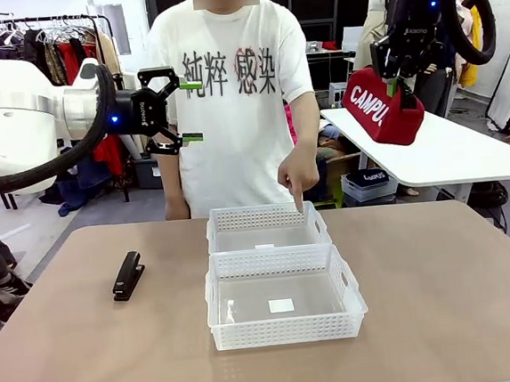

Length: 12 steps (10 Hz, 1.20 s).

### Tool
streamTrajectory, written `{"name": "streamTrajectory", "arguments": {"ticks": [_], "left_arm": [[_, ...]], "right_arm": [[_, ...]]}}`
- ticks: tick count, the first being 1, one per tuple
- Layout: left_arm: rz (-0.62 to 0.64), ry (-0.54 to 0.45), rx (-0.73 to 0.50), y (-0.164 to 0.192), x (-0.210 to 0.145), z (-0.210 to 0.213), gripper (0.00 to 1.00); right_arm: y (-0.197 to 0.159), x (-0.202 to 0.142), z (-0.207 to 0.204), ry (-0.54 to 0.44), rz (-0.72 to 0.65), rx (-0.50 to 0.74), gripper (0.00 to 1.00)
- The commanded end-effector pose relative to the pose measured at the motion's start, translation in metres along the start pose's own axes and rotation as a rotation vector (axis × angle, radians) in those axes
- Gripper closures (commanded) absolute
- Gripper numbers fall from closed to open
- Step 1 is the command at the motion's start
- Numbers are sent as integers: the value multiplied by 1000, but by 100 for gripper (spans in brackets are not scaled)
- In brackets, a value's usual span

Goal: Distribute items into two baskets.
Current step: Move the picked Pencil pouch towards the Organizing basket indicated by the person, stopping as directed.

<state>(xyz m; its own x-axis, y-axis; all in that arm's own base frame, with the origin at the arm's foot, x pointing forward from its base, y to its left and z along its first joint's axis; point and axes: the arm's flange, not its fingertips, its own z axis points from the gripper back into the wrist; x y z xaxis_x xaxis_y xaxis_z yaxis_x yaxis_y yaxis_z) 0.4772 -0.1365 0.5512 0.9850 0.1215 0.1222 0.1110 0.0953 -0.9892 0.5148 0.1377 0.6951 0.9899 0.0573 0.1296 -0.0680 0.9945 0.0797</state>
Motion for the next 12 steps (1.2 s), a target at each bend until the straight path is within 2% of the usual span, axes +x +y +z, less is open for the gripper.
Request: {"name": "streamTrajectory", "arguments": {"ticks": [1,5,12], "left_arm": [[0,3,-1,-2,0,1,0],[0,3,-1,-2,0,1,0],[0,3,-1,-2,0,1,0]], "right_arm": [[0,-5,0,-2,6,-1,100],[0,0,0,0,0,0,100],[50,-41,7,-127,609,-55,100]]}}
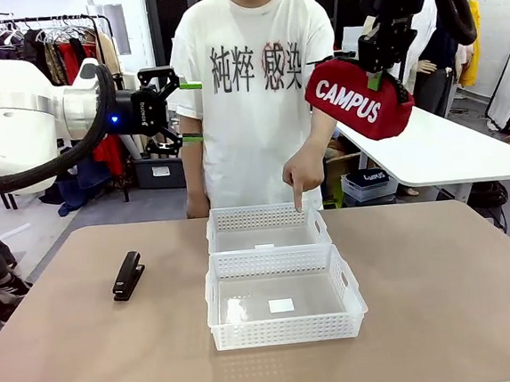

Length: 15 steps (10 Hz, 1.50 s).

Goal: Distribute items into two baskets.
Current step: Move the picked Pencil pouch towards the Organizing basket indicated by the person, stopping as directed.

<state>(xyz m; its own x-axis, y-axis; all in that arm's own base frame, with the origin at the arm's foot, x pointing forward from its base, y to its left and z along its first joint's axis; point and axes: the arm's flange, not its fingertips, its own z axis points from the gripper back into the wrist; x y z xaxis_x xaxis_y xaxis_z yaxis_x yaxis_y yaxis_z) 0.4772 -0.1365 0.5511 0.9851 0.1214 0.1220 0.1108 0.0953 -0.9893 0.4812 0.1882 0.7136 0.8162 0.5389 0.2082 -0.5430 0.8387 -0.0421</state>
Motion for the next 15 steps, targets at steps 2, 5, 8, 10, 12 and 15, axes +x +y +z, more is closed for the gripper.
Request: {"name": "streamTrajectory", "arguments": {"ticks": [2,5,8,10,12,15], "left_arm": [[0,3,-1,-2,0,1,0],[0,3,-1,-2,0,1,0],[0,3,-1,-2,0,1,0],[0,3,-1,-2,0,1,0],[0,3,-1,-2,0,1,0],[0,3,-1,-2,0,1,0]], "right_arm": [[27,-15,-16,-88,291,-48,100],[70,-16,-45,-95,525,-77,100],[100,-25,-71,-112,695,-95,100],[113,-35,-85,-98,843,-82,100],[122,-38,-95,-46,879,-57,100],[124,-27,-88,-61,816,-55,100]]}}
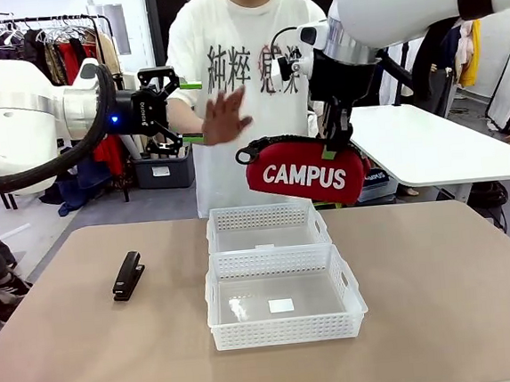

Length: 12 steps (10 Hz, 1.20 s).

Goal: Distribute items into two baskets.
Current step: Move the picked Pencil pouch towards the Organizing basket indicated by the person, stopping as directed.

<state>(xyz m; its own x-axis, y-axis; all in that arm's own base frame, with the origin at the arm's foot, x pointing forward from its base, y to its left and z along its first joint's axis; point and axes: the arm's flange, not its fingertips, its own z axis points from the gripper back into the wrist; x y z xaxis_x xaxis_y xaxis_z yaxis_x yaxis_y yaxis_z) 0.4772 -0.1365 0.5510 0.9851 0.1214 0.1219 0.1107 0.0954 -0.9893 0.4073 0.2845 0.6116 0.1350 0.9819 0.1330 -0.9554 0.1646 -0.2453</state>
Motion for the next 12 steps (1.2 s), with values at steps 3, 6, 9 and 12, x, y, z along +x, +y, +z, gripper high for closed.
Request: {"name": "streamTrajectory", "arguments": {"ticks": [3,6,9,12], "left_arm": [[0,3,-1,-2,0,1,0],[0,3,-1,-2,0,1,0],[0,3,-1,-2,0,1,0],[0,3,-1,-2,0,1,0]], "right_arm": [[-3,1,4,-5,-23,-10,100],[3,5,-9,1,42,4,100],[4,9,-10,7,65,15,100],[4,8,-12,8,24,22,100]]}}
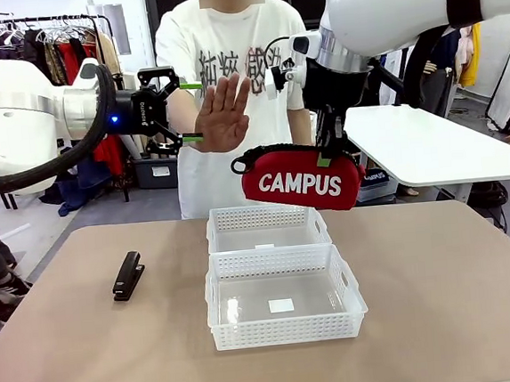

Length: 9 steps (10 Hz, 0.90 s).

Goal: Distribute items into two baskets.
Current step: Move the picked Pencil pouch towards the Organizing basket indicated by the person, stopping as directed, then place the picked Pencil pouch into the Organizing basket as instructed by the person.

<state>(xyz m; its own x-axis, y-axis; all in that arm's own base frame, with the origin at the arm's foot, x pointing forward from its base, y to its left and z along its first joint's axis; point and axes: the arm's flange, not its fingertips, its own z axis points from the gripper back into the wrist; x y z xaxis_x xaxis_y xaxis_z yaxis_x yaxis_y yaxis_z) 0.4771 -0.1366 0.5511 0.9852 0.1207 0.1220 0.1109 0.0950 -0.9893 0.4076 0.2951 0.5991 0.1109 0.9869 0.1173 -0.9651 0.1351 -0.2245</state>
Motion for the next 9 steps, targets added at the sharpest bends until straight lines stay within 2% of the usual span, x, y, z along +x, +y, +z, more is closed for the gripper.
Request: {"name": "streamTrajectory", "arguments": {"ticks": [1,9], "left_arm": [[0,2,0,-2,0,1,0],[0,2,0,-2,0,1,0]], "right_arm": [[0,0,1,-2,-3,-3,100],[0,0,1,-2,-3,-3,100]]}}
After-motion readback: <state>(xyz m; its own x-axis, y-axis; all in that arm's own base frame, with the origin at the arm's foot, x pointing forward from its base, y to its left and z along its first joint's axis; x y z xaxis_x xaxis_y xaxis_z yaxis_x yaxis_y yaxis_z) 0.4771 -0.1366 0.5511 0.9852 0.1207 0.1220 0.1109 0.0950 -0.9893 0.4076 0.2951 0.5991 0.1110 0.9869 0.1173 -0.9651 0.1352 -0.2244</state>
